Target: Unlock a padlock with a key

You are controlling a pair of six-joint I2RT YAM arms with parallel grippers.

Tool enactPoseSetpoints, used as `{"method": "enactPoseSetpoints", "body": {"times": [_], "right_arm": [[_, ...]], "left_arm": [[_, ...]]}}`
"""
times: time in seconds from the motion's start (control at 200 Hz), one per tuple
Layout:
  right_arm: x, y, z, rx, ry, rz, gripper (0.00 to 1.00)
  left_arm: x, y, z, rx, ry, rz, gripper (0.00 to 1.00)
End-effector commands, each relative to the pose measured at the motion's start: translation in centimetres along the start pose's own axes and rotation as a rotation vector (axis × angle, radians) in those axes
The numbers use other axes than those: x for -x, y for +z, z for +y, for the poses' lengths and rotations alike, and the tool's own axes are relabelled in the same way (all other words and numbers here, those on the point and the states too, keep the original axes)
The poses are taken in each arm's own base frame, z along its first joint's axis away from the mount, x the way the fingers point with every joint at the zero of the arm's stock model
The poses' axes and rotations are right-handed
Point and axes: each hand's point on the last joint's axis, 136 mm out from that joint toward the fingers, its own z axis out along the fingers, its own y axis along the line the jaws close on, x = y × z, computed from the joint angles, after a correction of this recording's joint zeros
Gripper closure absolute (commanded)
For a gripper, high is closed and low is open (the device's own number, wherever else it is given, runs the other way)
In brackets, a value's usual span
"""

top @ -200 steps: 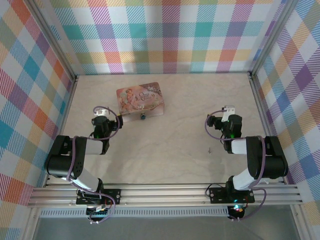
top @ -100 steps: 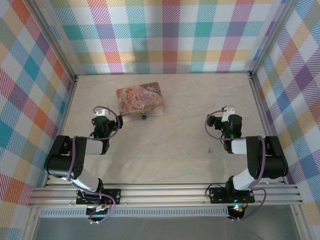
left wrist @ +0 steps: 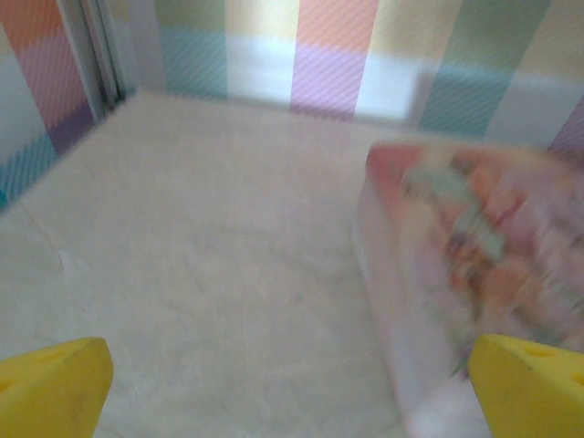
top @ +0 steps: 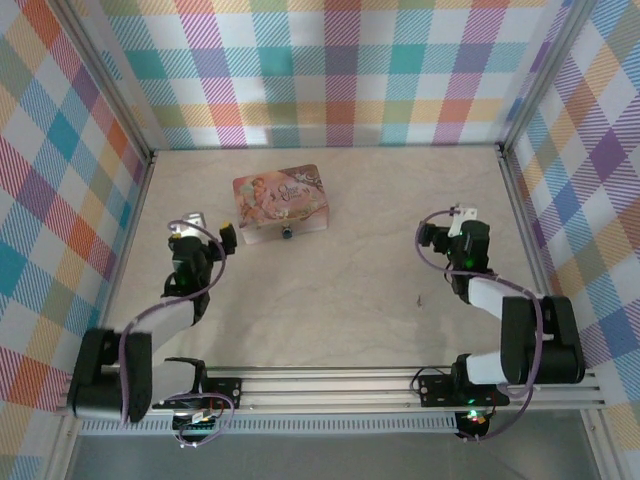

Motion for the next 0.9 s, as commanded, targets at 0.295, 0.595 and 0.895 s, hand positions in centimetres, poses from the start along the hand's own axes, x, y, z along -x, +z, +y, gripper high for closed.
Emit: {"method": "enactPoseSetpoints", "body": {"times": [0.295,0.595,0.895], "right_arm": [[-1.9,-6.5,2.2,-0.028,0.435,0.434,0.00],[-8.0,-11.5,3.4,-0.144,0.465,0.611,0.10],[-14.2,-12.8,4.8,-0.141,0.458,0.755,0.25]], "left_arm": [[0.4,-2.3,-5.7,-0.214,-0.503,0.280,0.00],[-4.6,-4.6,-16.4,-0.377,-0.442,0.508,0.00],[-5.3,-6.0,-23.2,-0.494,-0.368,0.560,0.00]]}}
